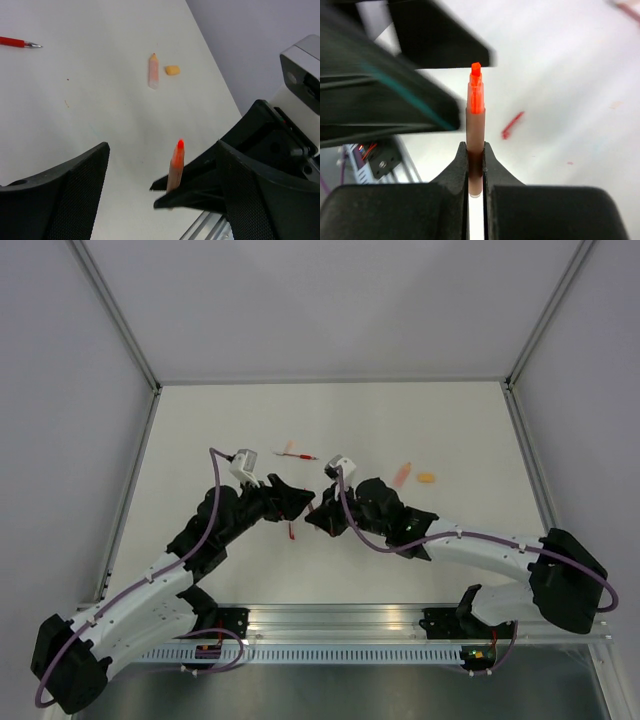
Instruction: Insert the pens into the pen caps
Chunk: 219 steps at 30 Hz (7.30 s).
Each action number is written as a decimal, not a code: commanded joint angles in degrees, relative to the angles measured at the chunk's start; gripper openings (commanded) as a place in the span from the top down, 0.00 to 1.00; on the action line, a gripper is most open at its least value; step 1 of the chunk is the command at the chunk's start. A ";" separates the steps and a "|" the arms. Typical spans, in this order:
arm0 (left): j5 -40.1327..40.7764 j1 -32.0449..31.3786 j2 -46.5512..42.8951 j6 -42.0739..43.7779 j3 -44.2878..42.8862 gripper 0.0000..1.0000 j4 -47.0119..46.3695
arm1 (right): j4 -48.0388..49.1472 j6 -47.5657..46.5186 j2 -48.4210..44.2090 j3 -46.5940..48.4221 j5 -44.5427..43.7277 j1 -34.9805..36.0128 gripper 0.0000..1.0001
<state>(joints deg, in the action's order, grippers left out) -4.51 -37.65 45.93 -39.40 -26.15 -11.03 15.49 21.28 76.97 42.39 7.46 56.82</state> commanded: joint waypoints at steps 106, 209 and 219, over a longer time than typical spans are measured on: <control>4.25 19.46 88.01 35.97 -82.04 0.58 46.44 | -3.62 7.02 -30.12 -11.01 -21.35 -18.41 1.00; 19.84 14.26 44.85 8.62 -54.33 0.02 27.52 | -6.08 5.62 -37.60 -12.07 -28.29 -18.41 1.00; 13.24 18.84 57.08 -46.35 -68.35 0.05 61.05 | -6.26 5.88 -38.21 -12.07 -27.85 -18.41 1.00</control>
<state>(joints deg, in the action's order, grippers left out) 14.04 -18.90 104.47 -62.11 -99.50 42.98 8.54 27.22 39.68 30.39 -19.59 38.39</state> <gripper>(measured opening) 0.967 0.055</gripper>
